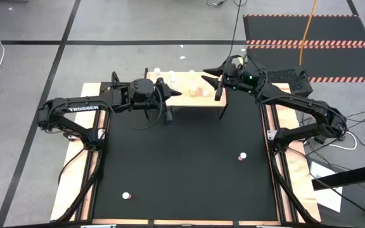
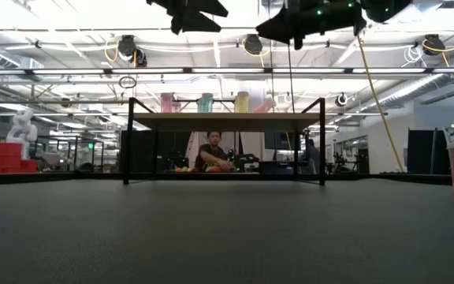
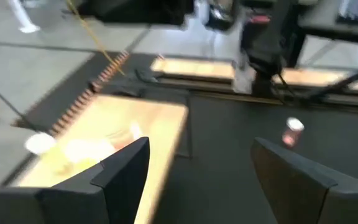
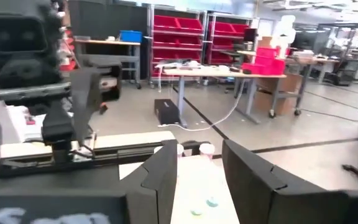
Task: Pick and place medicine bottles onto shelf by color
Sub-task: Put the top left pink pill bottle on the shelf
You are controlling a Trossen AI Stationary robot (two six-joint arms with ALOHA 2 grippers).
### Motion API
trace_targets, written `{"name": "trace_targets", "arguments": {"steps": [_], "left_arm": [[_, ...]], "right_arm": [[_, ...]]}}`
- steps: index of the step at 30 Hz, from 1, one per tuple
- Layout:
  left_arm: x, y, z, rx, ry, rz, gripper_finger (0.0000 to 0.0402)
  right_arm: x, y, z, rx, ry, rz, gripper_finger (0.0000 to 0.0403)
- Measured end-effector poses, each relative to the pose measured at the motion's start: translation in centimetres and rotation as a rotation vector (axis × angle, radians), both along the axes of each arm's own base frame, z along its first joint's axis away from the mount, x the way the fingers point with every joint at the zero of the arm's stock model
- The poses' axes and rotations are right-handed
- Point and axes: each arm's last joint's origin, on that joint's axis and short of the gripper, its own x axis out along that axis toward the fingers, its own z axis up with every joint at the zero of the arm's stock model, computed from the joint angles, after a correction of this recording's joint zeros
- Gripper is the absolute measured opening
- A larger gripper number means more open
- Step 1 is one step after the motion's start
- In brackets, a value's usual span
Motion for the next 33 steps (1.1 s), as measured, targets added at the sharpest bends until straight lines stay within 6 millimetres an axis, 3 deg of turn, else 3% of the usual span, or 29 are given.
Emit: {"name": "trace_targets", "arguments": {"steps": [10,14,19,23,27,33], "left_arm": [[-1.1,0.1,0.5,0.013,0.015,0.045,0.0283],[-1.0,0.1,0.4,0.012,0.023,0.044,0.0283],[-0.9,0.3,0.4,0.042,0.02,0.039,0.0283],[-0.8,0.6,0.5,0.055,0.011,0.031,0.0283],[-0.9,0.6,0.4,0.041,0.023,0.036,0.0283],[-1.3,0.5,0.0,0.016,0.072,0.04,0.0283]], "right_arm": [[-1.5,-2.0,-1.3,0.11,0.105,-0.01,0.0108],[-2.0,-3.0,-2.8,0.14,0.218,-0.136,0.0113],[-0.6,-6.3,-5.0,0.265,0.455,-0.067,0.016],[1.4,-8.8,-4.1,0.296,0.693,-0.026,0.0221],[2.3,-9.6,-3.3,0.267,0.78,0.046,0.0269],[2.1,-10.0,-4.0,0.177,0.844,0.067,0.0267]]}}
